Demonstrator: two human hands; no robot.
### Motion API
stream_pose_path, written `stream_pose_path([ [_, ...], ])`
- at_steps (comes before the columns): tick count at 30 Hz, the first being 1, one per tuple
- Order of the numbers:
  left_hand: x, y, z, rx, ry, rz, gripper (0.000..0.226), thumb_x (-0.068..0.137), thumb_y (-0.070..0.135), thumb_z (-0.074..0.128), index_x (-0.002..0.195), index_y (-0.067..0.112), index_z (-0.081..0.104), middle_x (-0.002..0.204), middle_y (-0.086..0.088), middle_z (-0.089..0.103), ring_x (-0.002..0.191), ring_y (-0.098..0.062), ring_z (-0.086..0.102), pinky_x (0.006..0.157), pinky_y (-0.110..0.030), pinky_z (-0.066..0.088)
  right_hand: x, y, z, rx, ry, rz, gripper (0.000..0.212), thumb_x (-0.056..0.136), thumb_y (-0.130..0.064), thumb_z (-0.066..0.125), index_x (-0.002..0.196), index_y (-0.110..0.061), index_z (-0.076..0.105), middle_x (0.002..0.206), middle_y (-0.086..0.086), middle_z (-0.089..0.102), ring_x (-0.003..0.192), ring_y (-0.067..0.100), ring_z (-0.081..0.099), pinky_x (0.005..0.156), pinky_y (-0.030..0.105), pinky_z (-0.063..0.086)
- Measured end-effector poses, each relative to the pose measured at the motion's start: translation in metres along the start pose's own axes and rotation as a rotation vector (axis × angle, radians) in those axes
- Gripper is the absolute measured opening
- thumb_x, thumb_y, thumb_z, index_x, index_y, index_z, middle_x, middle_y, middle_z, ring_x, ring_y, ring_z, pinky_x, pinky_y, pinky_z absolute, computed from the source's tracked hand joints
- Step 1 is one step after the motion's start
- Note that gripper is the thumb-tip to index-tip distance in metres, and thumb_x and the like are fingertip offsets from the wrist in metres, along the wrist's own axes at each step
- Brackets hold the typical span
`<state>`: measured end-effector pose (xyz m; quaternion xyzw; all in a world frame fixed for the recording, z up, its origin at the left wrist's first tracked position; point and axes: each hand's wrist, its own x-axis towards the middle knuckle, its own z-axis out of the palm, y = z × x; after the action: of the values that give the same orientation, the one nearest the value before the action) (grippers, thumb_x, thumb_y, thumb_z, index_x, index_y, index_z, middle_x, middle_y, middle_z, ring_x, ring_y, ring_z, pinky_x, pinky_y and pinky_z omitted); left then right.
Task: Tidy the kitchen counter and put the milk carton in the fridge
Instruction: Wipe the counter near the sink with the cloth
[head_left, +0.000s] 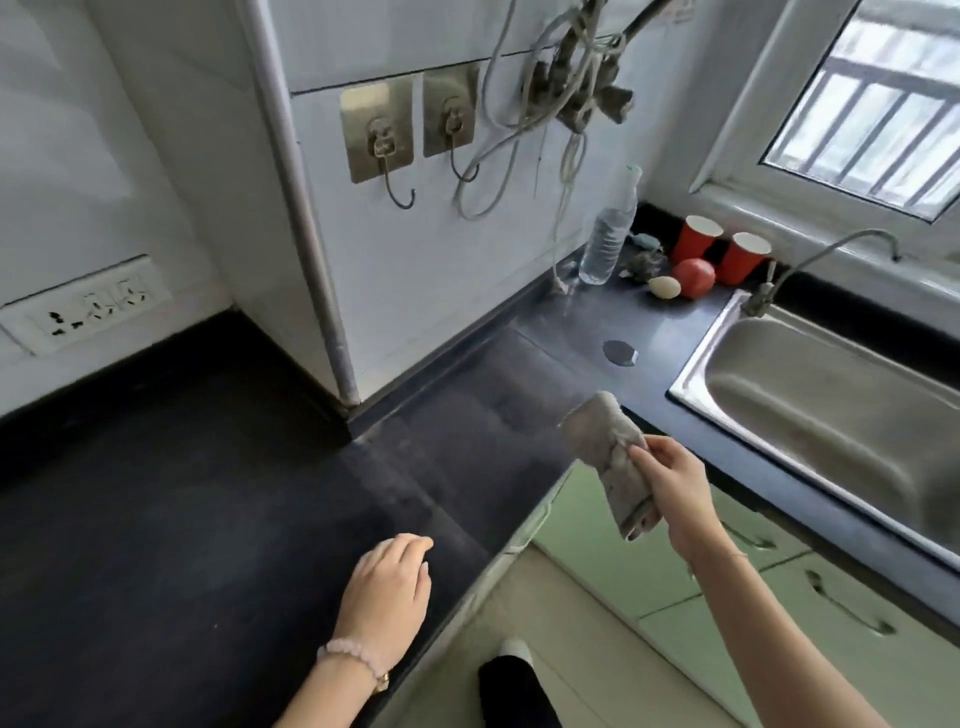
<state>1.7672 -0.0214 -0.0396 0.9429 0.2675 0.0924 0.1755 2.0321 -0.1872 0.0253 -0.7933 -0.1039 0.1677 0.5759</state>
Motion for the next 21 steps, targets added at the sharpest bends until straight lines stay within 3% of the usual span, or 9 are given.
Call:
stream_pose_path([
  [6,0.071,0.045,0.028,0.024,-0.022,0.043,0.023,0.071,0.016,0.067,0.093,0.02,0.068,0.092,0.009,0.07,0.085,-0.01,0.067,0.073,-0.027,0.056,0.053,0.011,-0.056,0.054,0.091,-0.025,0.014,0.087,-0.01,0.058,0.084,-0.022,0.066,0.086,0.004,0.07,0.077,0.014,0.062,0.074,0.028,0.05],
  [9,0.113,0.068,0.043,0.038,-0.035,0.029,0.025,0.075,0.012,0.065,0.1,0.015,0.067,0.101,0.003,0.07,0.094,-0.016,0.066,0.08,-0.032,0.055,0.092,0.009,-0.084,0.045,0.113,-0.056,0.014,0.087,-0.009,0.058,0.083,-0.022,0.064,0.084,0.003,0.069,0.074,0.008,0.062,0.07,0.02,0.051],
  [12,0.151,0.092,0.057,0.025,-0.051,0.0,0.032,0.081,0.011,0.063,0.113,0.011,0.063,0.116,-0.002,0.066,0.111,-0.02,0.059,0.092,-0.035,0.049,0.132,0.003,-0.111,-0.023,0.124,-0.089,0.012,0.087,-0.01,0.059,0.095,-0.017,0.064,0.088,0.002,0.069,0.078,0.011,0.062,0.067,0.012,0.05],
  [16,0.195,0.117,0.074,-0.008,-0.092,-0.035,0.04,0.091,0.016,0.048,0.131,0.011,0.048,0.137,-0.003,0.05,0.132,-0.019,0.04,0.108,-0.034,0.033,0.187,0.0,-0.134,-0.076,0.139,-0.092,0.014,0.085,-0.009,0.059,0.097,-0.012,0.066,0.088,0.003,0.068,0.085,0.017,0.063,0.071,0.015,0.05],
  [21,0.234,0.133,0.091,0.034,-0.121,-0.07,0.044,0.09,0.017,0.05,0.133,0.009,0.046,0.141,-0.005,0.046,0.135,-0.023,0.037,0.109,-0.038,0.032,0.231,-0.005,-0.135,-0.326,0.183,-0.211,0.012,0.085,-0.013,0.059,0.096,-0.012,0.064,0.084,0.0,0.067,0.08,0.019,0.062,0.074,0.032,0.047],
])
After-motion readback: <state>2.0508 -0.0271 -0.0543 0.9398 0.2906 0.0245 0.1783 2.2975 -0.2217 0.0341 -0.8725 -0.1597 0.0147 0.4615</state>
